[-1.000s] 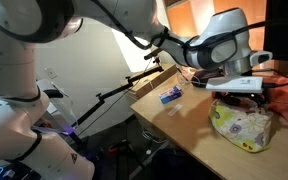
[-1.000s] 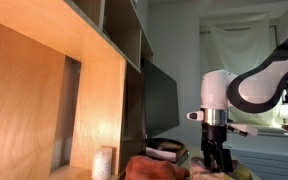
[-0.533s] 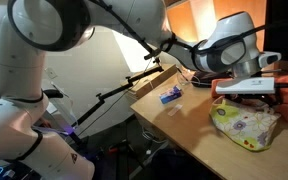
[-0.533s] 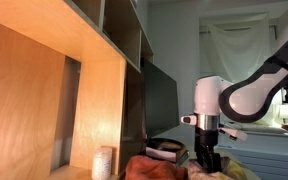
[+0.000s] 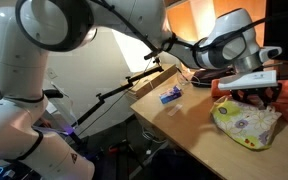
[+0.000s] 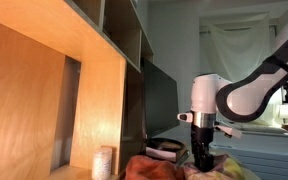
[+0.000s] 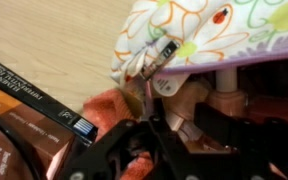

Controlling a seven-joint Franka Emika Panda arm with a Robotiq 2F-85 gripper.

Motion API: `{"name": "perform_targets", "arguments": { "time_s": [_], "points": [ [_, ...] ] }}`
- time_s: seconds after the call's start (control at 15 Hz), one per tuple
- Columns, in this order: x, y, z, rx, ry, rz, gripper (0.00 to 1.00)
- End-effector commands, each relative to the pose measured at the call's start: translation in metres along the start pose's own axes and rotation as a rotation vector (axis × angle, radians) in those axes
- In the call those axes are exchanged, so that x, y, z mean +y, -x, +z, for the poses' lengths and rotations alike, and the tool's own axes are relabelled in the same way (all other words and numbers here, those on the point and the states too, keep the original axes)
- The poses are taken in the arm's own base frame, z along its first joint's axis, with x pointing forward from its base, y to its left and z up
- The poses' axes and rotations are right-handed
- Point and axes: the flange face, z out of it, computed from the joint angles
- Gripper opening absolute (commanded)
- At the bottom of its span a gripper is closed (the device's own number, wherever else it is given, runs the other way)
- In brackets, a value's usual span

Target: Take the blue and the orange nail polish bottles out of the little bag

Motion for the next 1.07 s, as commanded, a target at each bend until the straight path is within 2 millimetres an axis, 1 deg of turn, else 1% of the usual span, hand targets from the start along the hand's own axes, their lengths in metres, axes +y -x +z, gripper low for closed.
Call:
{"name": "perform_targets", "arguments": {
  "time_s": [0.0,0.07,0.2,0.33,0.47,0.6,0.73,0.8,0.87,0.93,1.0],
  "points": [
    [-0.008,-0.007,-0.022,0.006,0.100,0.006,0.07],
    [-0.011,-0.008,-0.028,0.007,0.120,0.004,0.01],
    [-0.019,-0.011,-0.044,0.038,0.161,-0.001,0.00],
    [-0.028,-0.013,-0.061,0.079,0.207,0.000,0.03],
    [-0.035,-0.014,-0.076,0.116,0.255,0.002,0.03],
    [-0.041,-0.014,-0.087,0.141,0.284,0.005,0.03],
    [-0.045,-0.013,-0.089,0.133,0.295,-0.002,0.03],
    [-0.046,-0.012,-0.088,0.118,0.289,0.005,0.13],
    [-0.045,-0.012,-0.084,0.097,0.279,0.007,0.32],
    [-0.045,-0.011,-0.079,0.088,0.259,0.012,0.38],
    [-0.044,-0.009,-0.075,0.075,0.251,0.020,0.47]
  ]
}}
